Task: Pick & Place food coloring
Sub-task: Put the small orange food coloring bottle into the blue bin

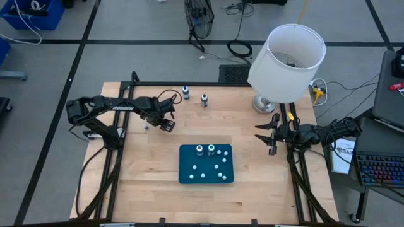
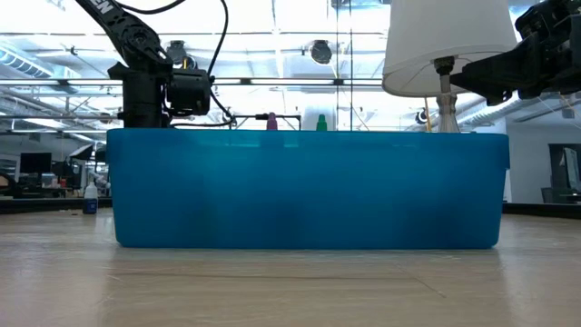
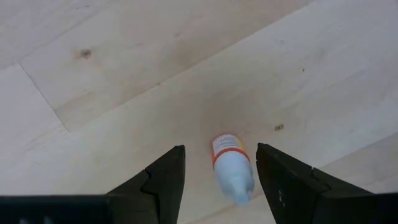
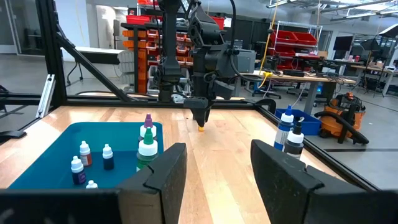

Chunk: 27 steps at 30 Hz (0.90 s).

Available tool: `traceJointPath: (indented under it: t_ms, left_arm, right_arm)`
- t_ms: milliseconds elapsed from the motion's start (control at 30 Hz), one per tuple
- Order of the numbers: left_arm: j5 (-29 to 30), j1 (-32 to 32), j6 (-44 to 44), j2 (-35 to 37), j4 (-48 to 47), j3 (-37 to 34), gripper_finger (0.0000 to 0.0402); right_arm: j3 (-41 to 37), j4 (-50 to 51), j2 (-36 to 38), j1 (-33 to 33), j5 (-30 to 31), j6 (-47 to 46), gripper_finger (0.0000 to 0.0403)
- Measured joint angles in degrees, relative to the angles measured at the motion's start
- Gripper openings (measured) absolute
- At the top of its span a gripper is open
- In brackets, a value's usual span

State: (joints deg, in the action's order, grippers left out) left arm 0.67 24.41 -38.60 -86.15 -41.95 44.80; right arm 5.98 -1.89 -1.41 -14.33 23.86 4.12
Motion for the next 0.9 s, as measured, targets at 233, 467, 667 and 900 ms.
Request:
traceJointPath:
  t_ms: [233, 467, 667, 900]
  left_arm:
    - [-0.02, 0.02, -0.38, 0.0, 0.0, 0.0, 0.0185]
    - [-0.04, 0.0, -0.73, 0.02, 0.04, 0.03, 0.0086]
    - [-0.39, -0.35, 2.01, 0.04, 0.18, 0.07, 0.0068]
    - [-5.42, -7.49, 5.19, 2.07, -1.97, 1.95, 0.0068]
  right_arm:
    - [0.0, -0.02, 0.0, -0.02, 0.0, 0.02, 0.0167]
    - [0.0, 0.0, 0.0, 0.0, 0.0, 0.0, 0.0167]
    - [0.0, -0.01, -0.01, 0.0, -0.01, 0.0, 0.0167]
    - [0.0, 0.0, -0.01, -0.01, 0.0, 0.02, 0.0167]
